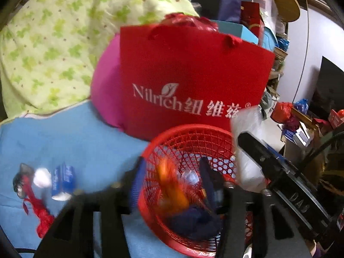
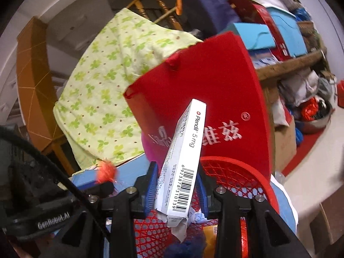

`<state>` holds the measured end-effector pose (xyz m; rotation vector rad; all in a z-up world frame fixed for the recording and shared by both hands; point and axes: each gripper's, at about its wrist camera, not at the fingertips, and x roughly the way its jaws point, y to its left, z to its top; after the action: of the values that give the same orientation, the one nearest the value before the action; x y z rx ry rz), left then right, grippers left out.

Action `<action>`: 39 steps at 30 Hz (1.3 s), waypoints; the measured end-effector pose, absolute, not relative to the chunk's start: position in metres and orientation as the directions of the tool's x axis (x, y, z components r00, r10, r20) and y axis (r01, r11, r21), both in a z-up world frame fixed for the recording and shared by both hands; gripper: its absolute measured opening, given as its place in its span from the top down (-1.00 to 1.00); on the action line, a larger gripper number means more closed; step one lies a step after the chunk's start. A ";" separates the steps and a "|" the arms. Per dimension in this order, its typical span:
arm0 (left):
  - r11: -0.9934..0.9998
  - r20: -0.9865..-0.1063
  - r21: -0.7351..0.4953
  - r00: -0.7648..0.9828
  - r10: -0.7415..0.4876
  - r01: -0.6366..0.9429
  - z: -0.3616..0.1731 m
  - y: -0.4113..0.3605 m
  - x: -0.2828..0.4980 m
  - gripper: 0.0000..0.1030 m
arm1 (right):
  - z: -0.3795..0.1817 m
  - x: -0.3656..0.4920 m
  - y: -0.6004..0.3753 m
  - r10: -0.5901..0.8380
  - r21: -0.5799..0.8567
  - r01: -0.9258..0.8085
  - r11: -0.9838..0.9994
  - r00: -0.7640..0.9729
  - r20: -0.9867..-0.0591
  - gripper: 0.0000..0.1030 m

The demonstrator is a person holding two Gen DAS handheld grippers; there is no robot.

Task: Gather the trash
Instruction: 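Release the orange wrapper and white box into the red wastebasket, then grasp the red ribbon with the left tool while the right tool grasps the blue toothpaste box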

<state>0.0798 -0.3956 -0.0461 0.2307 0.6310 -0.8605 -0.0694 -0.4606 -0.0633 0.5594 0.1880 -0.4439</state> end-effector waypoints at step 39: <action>0.962 -0.715 -0.063 0.660 -0.230 0.267 -0.138 -0.104 0.183 -0.29 | -0.115 0.161 -0.282 0.024 0.341 0.198 0.919 0.835 -0.549 -0.37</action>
<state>0.1827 -0.1044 -0.1376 0.0487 0.8021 -0.2810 0.1606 -0.2822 -0.1150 0.3997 0.5783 -0.0946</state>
